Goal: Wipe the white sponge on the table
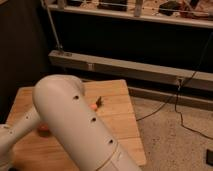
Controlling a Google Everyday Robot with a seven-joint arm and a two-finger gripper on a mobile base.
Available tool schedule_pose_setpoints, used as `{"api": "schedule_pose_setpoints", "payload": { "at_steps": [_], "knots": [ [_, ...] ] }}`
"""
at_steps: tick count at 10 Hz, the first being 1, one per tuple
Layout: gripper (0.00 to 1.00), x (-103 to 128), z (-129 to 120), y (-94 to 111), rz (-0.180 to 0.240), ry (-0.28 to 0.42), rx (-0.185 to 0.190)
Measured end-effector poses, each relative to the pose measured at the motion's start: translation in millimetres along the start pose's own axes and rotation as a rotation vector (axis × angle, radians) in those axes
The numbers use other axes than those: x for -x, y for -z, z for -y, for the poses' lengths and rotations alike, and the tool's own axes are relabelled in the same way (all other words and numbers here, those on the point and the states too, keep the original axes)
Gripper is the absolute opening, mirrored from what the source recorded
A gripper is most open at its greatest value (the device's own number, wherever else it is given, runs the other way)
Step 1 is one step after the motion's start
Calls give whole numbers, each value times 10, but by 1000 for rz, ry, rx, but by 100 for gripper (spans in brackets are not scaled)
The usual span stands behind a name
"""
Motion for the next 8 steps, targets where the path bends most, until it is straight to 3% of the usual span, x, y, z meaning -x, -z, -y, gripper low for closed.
{"api": "schedule_pose_setpoints", "payload": {
  "at_steps": [4, 8],
  "knots": [
    [37, -416, 339, 318, -15, -101, -81],
    [37, -487, 717, 398, -28, -160, -132]
  ]
}}
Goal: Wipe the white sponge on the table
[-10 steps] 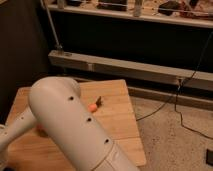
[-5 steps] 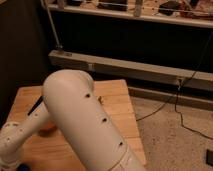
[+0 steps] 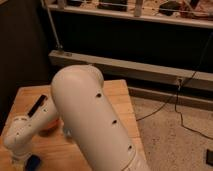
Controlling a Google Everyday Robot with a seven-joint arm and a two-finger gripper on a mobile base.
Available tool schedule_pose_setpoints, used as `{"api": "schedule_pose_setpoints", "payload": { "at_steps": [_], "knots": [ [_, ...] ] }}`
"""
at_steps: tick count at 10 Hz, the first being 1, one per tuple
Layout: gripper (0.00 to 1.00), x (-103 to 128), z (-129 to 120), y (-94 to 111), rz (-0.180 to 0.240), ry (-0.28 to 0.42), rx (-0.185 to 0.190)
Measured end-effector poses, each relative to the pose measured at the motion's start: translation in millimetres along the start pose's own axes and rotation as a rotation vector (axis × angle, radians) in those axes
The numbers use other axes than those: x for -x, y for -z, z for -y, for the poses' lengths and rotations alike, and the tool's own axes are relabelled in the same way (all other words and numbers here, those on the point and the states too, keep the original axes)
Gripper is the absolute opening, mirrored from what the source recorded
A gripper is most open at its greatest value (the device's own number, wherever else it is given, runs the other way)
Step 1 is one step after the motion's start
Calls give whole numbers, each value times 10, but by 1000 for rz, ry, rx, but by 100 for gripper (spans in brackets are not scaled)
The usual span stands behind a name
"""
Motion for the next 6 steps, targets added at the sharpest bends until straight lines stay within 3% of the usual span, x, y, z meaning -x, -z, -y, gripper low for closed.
{"api": "schedule_pose_setpoints", "payload": {
  "at_steps": [3, 6],
  "knots": [
    [38, 18, 357, -47, -31, -48, -31],
    [64, 158, 622, -14, -42, -76, -63]
  ]
}}
